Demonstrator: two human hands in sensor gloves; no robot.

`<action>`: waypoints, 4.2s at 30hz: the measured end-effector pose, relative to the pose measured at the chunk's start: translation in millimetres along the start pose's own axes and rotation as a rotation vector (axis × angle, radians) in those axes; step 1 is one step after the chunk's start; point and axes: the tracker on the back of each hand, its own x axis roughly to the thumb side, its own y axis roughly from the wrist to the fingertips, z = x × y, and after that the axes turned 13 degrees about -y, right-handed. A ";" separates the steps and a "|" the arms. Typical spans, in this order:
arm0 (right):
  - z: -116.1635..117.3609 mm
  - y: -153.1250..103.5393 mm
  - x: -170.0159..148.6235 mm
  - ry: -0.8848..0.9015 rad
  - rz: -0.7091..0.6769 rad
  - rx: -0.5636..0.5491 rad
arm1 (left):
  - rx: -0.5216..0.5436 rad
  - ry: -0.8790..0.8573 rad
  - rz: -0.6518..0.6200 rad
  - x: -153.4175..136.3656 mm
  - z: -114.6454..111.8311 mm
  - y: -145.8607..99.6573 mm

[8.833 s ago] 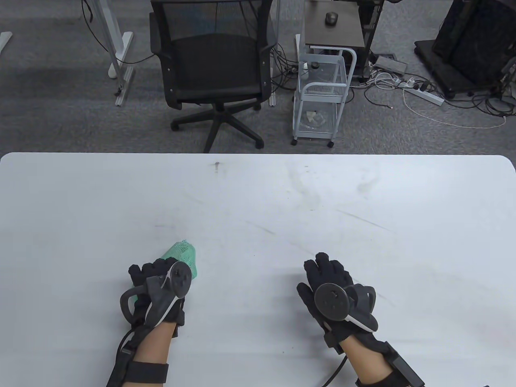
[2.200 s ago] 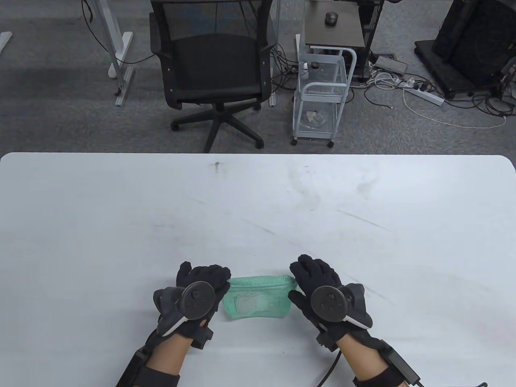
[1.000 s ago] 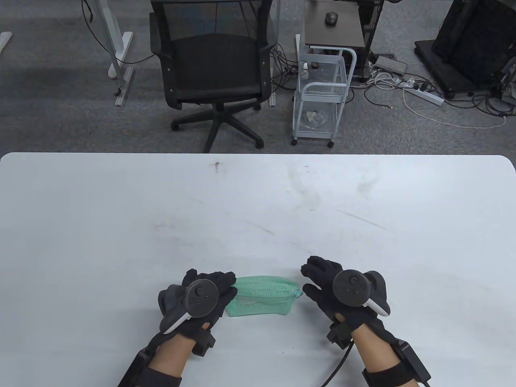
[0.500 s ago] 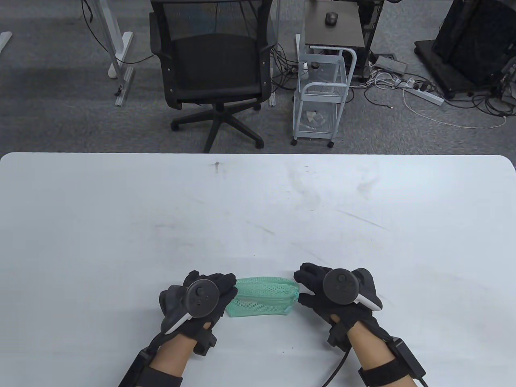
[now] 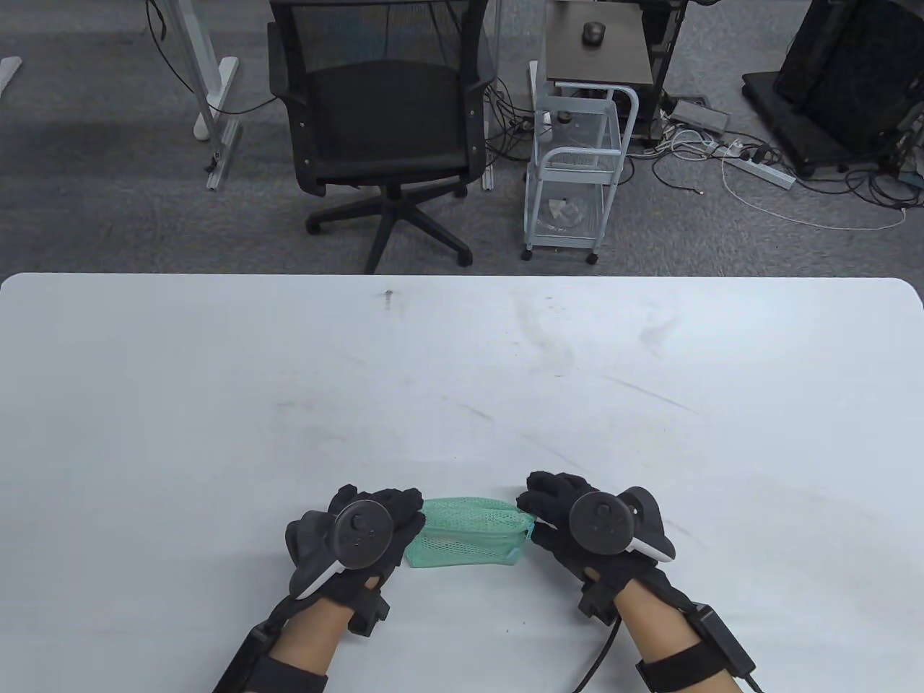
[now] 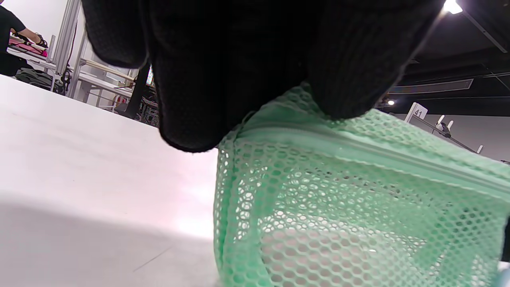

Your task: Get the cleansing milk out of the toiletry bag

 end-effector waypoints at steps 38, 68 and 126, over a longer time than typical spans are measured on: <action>-11.1 -10.7 33.3 0.206 0.086 -0.163 | 0.042 0.214 -0.272 78.7 -26.7 -37.9; -11.6 -16.3 60.2 0.281 0.099 -0.205 | 0.068 0.245 -0.230 81.3 -30.1 -36.0; -20.0 -10.0 27.1 -0.003 0.089 -0.198 | 0.124 0.237 -0.085 51.8 -10.5 -22.4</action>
